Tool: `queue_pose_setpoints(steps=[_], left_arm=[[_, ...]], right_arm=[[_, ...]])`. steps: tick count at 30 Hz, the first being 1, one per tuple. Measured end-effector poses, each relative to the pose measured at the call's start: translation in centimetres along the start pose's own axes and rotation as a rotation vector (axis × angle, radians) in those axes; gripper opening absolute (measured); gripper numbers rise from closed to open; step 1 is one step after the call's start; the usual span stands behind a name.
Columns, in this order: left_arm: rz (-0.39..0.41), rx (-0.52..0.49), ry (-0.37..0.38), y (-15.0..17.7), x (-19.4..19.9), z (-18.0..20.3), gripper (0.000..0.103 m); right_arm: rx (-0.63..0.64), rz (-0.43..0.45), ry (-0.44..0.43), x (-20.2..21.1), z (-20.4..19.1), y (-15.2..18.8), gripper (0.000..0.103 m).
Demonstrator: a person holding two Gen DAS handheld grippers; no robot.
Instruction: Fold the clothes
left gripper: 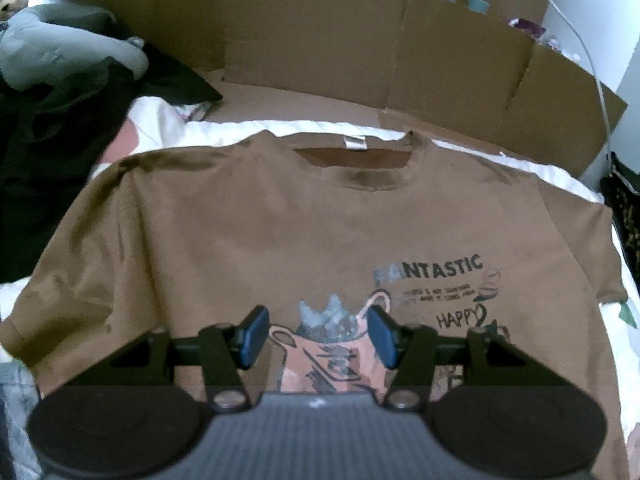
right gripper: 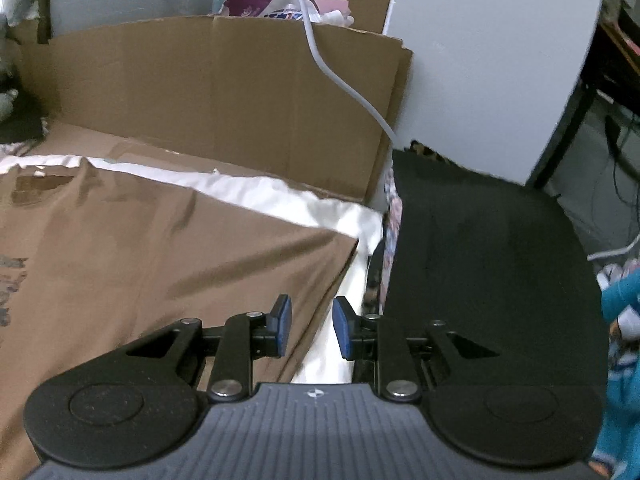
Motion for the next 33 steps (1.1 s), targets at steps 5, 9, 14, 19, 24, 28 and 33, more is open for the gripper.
queue_pose_setpoints(steps=[5,9,14,19,24,28,33], left_arm=[[-0.006,0.049,-0.014,0.9,0.9,-0.7,0.058],[-0.037,0.107,-0.005,1.8,1.0,-0.9,0.058],[-0.058,0.114,0.021,2.2,0.7,-0.3,0.058],[-0.066,0.089,0.003,2.4,0.0,-0.4,0.058],[-0.084,0.102,-0.005,2.9,-0.8,-1.2,0.058],[-0.100,0.123,-0.004,3.3,-1.1,-1.9,0.058],[-0.104,0.158,0.009,3.3,-1.1,-2.4,0.058]], right_arm=[[-0.060,0.013,-0.040,1.5,-0.8,1.7,0.029],[-0.143,-0.005,-0.064,1.1,-1.5,3.3,0.029],[-0.148,-0.070,-0.060,-0.9,-2.7,5.6,0.032],[-0.109,-0.095,-0.058,-2.4,-3.7,6.4,0.037],[-0.109,-0.127,-0.053,-3.9,-3.8,7.3,0.037],[-0.088,-0.123,-0.049,-4.2,-3.6,7.5,0.014],[-0.063,-0.111,-0.016,-3.5,-3.0,7.5,0.006]])
Point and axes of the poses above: each gripper's, at about its wrist camera, not at the fingertips, and x roughly against the way its jaws point, z to its right, y to its underside, the point moved 10 cm from there along -x, roughly the way its jaws point, and after that the axes turned 3 degrees about x, right-handed, at the moved point
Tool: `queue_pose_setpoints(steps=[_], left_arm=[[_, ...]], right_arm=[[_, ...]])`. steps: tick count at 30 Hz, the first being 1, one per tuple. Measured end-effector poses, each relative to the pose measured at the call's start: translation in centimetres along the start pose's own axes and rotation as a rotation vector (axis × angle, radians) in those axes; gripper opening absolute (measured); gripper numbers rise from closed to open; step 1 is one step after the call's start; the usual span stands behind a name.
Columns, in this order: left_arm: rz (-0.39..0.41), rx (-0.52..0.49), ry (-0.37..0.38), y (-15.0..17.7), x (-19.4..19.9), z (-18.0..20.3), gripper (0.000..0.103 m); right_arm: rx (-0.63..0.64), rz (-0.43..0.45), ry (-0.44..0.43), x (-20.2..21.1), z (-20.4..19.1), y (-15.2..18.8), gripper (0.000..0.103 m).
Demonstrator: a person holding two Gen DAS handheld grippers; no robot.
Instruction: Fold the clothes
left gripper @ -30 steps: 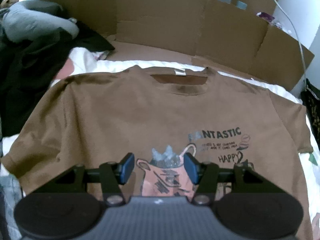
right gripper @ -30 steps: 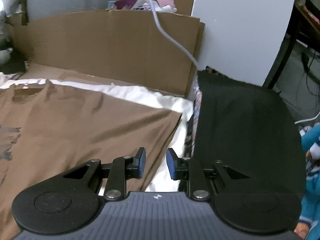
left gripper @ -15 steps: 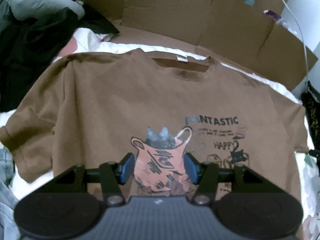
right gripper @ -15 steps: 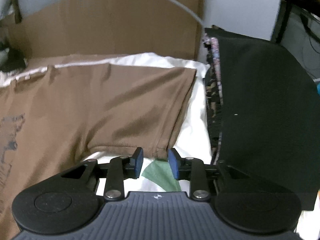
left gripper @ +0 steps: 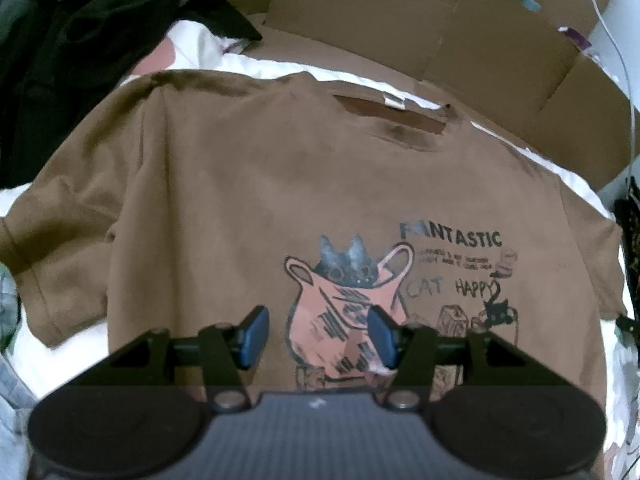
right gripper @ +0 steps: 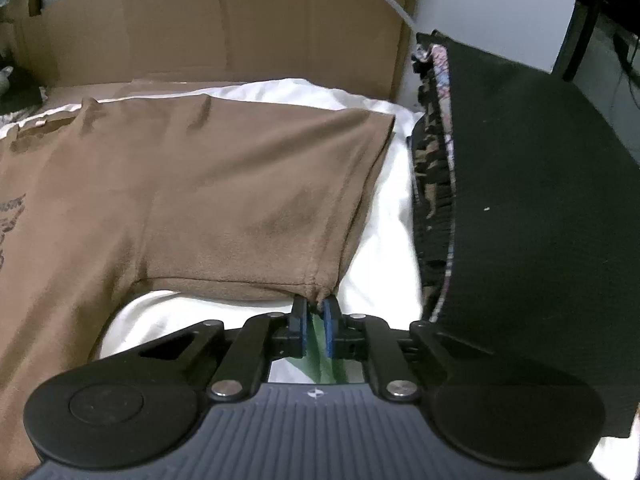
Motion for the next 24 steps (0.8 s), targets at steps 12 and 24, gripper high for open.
queue_pose_setpoints(steps=[12,24], left_arm=[[0.004,0.011,-0.024,0.0,-0.1,-1.2,0.058],[0.019,0.005,-0.037,-0.3,0.2,-1.3,0.058]], right_arm=[[0.051,-0.027,0.053,0.4,0.9,0.3,0.009],[-0.026,0.061,-0.009,2.4,-0.3,-2.6,0.012]])
Point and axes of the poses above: each gripper's, at about its wrist camera, not at the fingertips, and x roughly against the way its jaws point, z to its right, y to its underside, the point moved 10 cm from there along -x, roughly the way its jaws point, and after that the axes turned 3 degrees about x, right-handed, at the moved point
